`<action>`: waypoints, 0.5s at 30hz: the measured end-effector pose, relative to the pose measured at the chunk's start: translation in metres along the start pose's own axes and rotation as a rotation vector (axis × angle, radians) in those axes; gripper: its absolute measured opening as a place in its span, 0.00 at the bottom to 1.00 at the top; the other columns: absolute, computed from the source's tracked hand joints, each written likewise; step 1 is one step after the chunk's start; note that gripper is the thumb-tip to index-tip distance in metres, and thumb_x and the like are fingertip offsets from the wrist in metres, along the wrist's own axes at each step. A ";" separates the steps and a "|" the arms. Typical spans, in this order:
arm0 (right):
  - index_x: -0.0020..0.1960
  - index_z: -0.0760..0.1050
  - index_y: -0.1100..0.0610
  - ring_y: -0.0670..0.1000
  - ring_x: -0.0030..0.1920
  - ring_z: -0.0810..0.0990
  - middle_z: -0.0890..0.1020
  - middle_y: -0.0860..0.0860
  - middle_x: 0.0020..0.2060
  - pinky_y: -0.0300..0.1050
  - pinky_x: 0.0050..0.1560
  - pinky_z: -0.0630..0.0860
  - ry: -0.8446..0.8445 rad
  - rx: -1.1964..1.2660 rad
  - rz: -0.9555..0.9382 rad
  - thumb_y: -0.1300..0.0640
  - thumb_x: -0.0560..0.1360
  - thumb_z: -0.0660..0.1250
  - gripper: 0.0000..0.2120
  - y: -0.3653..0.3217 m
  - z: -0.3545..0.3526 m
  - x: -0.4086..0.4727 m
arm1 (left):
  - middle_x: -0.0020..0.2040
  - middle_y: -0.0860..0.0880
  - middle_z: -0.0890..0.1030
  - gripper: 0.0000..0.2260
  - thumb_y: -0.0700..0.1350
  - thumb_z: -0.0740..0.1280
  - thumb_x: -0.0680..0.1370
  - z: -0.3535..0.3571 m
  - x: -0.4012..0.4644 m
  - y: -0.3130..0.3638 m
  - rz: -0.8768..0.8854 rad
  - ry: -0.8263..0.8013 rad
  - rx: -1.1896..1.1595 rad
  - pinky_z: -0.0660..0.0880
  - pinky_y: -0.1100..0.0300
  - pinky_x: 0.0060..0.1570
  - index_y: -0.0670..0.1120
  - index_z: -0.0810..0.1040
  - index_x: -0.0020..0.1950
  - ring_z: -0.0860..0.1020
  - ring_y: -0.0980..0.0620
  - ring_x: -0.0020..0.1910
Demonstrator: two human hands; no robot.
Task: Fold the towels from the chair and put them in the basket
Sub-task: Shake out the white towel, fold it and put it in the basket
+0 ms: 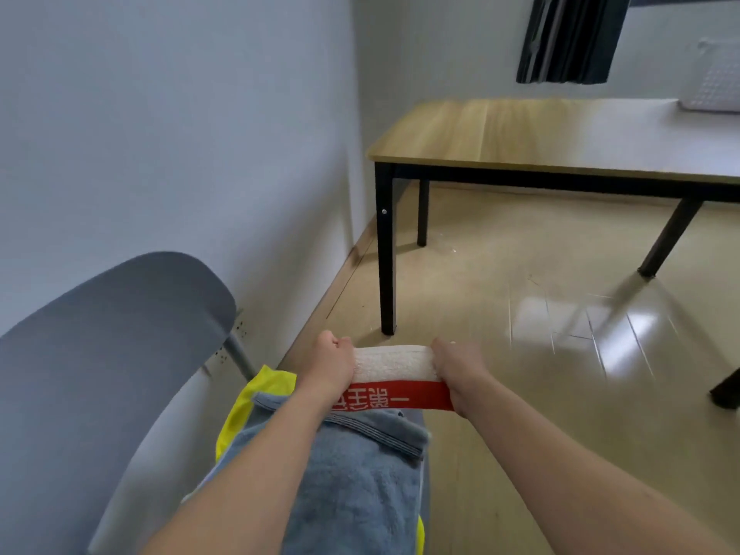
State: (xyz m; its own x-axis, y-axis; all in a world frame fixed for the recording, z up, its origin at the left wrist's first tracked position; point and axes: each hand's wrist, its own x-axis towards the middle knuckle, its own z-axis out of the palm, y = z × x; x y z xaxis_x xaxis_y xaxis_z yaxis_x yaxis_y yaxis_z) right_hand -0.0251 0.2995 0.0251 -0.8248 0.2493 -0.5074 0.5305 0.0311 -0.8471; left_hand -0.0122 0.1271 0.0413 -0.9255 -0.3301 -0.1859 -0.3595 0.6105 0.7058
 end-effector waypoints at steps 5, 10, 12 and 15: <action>0.49 0.72 0.62 0.57 0.38 0.77 0.76 0.57 0.38 0.45 0.36 0.73 0.040 0.009 -0.014 0.53 0.75 0.58 0.12 -0.153 -0.056 -0.055 | 0.40 0.47 0.76 0.11 0.50 0.53 0.81 -0.088 -0.018 0.149 0.128 -0.004 0.020 0.69 0.57 0.34 0.46 0.70 0.45 0.75 0.52 0.37; 0.51 0.73 0.61 0.60 0.45 0.82 0.80 0.60 0.44 0.54 0.48 0.80 0.120 0.055 0.051 0.46 0.74 0.61 0.17 -0.280 -0.138 -0.149 | 0.42 0.49 0.76 0.11 0.53 0.52 0.82 -0.168 -0.081 0.297 0.199 -0.068 0.049 0.79 0.53 0.44 0.49 0.69 0.51 0.77 0.52 0.40; 0.47 0.74 0.61 0.61 0.45 0.81 0.80 0.61 0.45 0.58 0.50 0.80 0.132 0.021 0.037 0.48 0.73 0.61 0.16 -0.316 -0.171 -0.174 | 0.42 0.49 0.76 0.11 0.53 0.53 0.82 -0.181 -0.105 0.341 0.169 -0.091 0.024 0.78 0.53 0.44 0.47 0.70 0.53 0.76 0.52 0.41; 0.44 0.74 0.60 0.61 0.45 0.81 0.80 0.60 0.44 0.59 0.51 0.80 0.148 0.012 -0.006 0.48 0.70 0.60 0.15 -0.355 -0.227 -0.190 | 0.44 0.47 0.77 0.13 0.52 0.53 0.81 -0.178 -0.132 0.401 0.140 -0.107 -0.047 0.75 0.56 0.38 0.45 0.71 0.53 0.77 0.51 0.41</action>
State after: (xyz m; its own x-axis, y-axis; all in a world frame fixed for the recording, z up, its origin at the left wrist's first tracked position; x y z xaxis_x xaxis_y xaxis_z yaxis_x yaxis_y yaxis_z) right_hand -0.0125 0.4609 0.4586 -0.7896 0.3892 -0.4744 0.5226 0.0213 -0.8523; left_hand -0.0131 0.2872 0.4707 -0.9743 -0.1644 -0.1538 -0.2229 0.6097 0.7606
